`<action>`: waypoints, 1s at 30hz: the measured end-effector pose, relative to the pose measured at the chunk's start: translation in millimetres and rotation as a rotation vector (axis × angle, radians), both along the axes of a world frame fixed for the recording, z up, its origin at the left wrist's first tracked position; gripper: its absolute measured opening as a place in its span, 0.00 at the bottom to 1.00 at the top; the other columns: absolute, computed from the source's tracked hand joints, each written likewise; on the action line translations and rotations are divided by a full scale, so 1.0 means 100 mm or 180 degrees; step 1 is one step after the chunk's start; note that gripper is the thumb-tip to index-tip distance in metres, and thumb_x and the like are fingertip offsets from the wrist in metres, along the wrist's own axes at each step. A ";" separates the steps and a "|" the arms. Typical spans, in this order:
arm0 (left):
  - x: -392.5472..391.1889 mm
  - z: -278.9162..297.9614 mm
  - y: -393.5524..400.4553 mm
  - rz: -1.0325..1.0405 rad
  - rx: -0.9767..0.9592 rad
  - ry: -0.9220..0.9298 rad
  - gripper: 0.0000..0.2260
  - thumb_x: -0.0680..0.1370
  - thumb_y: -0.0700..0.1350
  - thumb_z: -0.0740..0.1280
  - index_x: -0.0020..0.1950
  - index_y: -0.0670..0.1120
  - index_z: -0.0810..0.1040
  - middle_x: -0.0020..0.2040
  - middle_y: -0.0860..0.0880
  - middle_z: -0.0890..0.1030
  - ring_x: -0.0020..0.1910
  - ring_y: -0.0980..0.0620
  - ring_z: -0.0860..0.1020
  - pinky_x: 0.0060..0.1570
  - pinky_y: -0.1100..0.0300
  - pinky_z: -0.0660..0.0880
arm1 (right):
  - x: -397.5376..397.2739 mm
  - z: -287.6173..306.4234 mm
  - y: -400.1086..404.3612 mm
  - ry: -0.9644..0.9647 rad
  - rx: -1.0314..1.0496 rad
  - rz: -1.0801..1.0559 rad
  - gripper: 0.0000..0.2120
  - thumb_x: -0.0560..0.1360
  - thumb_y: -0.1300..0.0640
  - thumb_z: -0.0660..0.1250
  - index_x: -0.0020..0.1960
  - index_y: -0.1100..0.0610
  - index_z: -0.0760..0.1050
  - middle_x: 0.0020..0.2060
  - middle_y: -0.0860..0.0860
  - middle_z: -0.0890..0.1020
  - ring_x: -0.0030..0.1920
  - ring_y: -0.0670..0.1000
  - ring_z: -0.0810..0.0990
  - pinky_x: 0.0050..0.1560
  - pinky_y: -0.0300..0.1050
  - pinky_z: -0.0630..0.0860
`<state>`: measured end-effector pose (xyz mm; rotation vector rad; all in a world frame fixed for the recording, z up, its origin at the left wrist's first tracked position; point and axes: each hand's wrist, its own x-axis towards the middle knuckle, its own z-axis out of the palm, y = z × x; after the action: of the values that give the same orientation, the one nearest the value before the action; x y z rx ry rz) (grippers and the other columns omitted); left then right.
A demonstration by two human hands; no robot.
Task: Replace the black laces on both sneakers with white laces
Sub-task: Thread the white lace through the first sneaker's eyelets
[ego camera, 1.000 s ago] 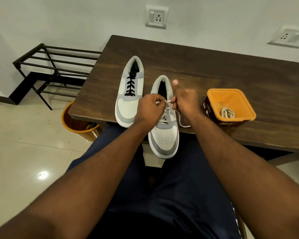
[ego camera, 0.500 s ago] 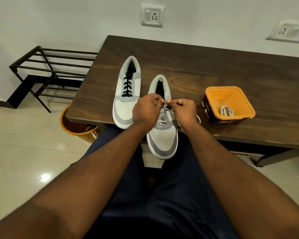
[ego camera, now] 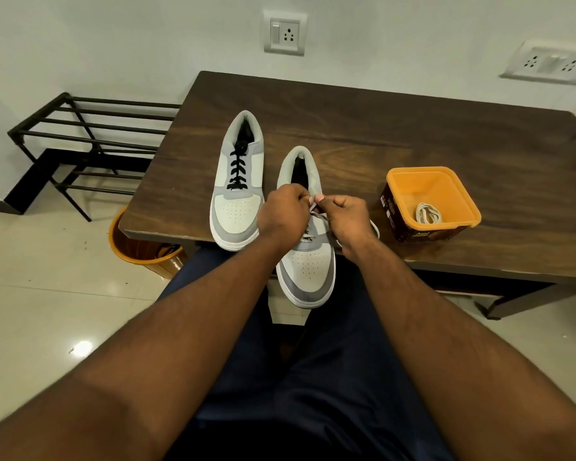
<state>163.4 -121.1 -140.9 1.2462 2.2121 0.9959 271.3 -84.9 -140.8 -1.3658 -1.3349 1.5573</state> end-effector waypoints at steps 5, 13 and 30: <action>0.08 -0.02 0.01 0.0300 -0.0074 0.0050 0.07 0.80 0.48 0.63 0.48 0.51 0.81 0.44 0.47 0.83 0.43 0.45 0.81 0.44 0.50 0.80 | 0.03 0.01 0.01 -0.0077 -0.0145 0.0081 0.10 0.80 0.59 0.63 0.47 0.63 0.80 0.22 0.44 0.77 0.21 0.42 0.70 0.24 0.35 0.68; -0.01 0.00 0.06 0.0252 0.0229 -0.1006 0.09 0.78 0.44 0.69 0.38 0.47 0.81 0.33 0.49 0.81 0.31 0.51 0.78 0.39 0.51 0.81 | 0.05 0.02 0.00 -0.0012 0.0115 0.0158 0.05 0.76 0.64 0.68 0.49 0.62 0.82 0.43 0.58 0.85 0.45 0.56 0.84 0.47 0.50 0.82; -0.13 0.06 -0.10 -0.0217 -0.0148 0.0199 0.09 0.75 0.54 0.72 0.49 0.52 0.79 0.56 0.51 0.68 0.48 0.47 0.78 0.51 0.49 0.78 | 0.20 -0.13 0.27 -0.1388 0.1077 0.0602 0.06 0.82 0.57 0.58 0.48 0.53 0.72 0.40 0.47 0.77 0.38 0.44 0.72 0.42 0.44 0.71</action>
<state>150.1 -131.4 -134.8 1.3396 2.2107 0.8856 291.6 -58.1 -154.1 -1.4387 -1.9402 1.1064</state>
